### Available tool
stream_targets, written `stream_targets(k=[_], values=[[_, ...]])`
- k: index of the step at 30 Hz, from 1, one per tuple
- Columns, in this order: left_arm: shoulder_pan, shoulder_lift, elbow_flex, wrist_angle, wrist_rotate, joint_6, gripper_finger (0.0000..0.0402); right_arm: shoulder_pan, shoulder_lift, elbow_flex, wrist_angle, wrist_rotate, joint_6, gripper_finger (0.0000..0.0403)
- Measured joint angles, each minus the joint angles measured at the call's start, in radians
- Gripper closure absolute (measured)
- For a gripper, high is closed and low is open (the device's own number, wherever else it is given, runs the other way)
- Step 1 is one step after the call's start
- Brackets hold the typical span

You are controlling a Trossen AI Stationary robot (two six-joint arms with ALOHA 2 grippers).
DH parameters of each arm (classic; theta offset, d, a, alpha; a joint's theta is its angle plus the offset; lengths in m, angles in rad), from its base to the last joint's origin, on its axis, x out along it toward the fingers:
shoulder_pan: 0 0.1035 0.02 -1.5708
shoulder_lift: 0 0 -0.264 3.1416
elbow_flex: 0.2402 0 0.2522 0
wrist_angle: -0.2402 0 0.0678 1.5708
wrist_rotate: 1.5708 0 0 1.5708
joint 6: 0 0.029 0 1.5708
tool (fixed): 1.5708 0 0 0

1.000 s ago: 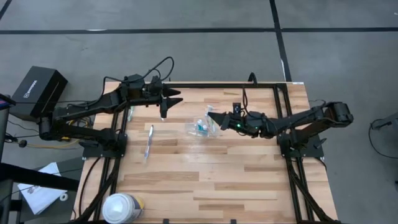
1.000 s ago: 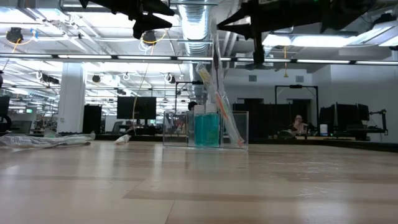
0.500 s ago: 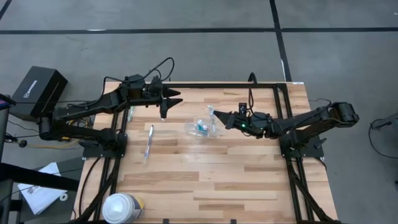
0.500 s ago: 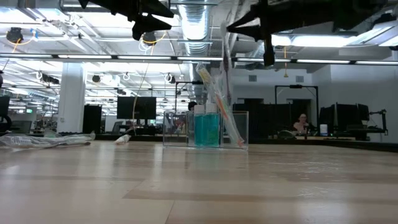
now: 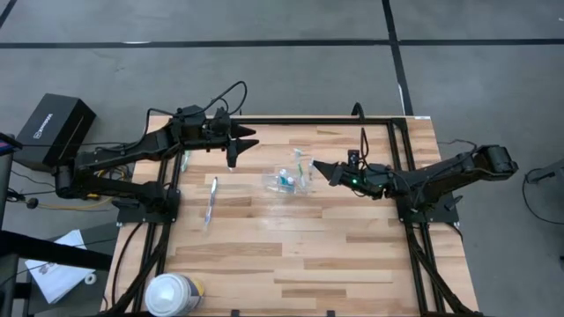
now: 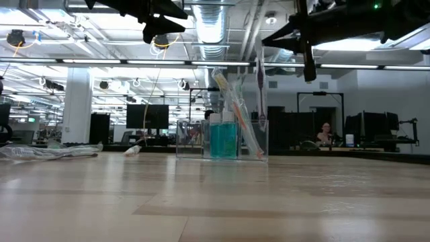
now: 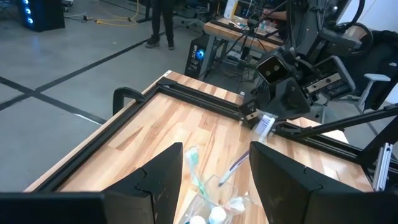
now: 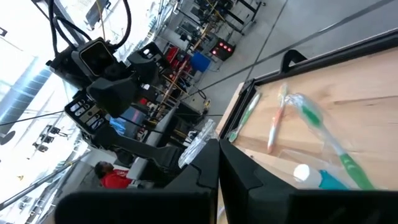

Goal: Pick & Place toothbrushing station
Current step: Put the right purple toothbrush into the transparent organizer

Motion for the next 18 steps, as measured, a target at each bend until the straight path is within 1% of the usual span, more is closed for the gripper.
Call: stream_targets(k=[9, 14, 18], values=[[0.000, 0.000, 0.000, 0.000, 0.000, 0.000, 0.0220, 0.000, 0.004, -0.028, -0.010, 0.000, 0.018, 0.0403], [0.000, 0.000, 0.000, 0.000, 0.000, 0.000, 0.0220, 0.000, 0.012, -0.044, -0.052, -0.001, 0.051, 0.0403], [0.000, 0.000, 0.000, 0.000, 0.000, 0.002, 0.0220, 0.000, 0.024, -0.069, -0.051, -0.001, 0.083, 0.0403]])
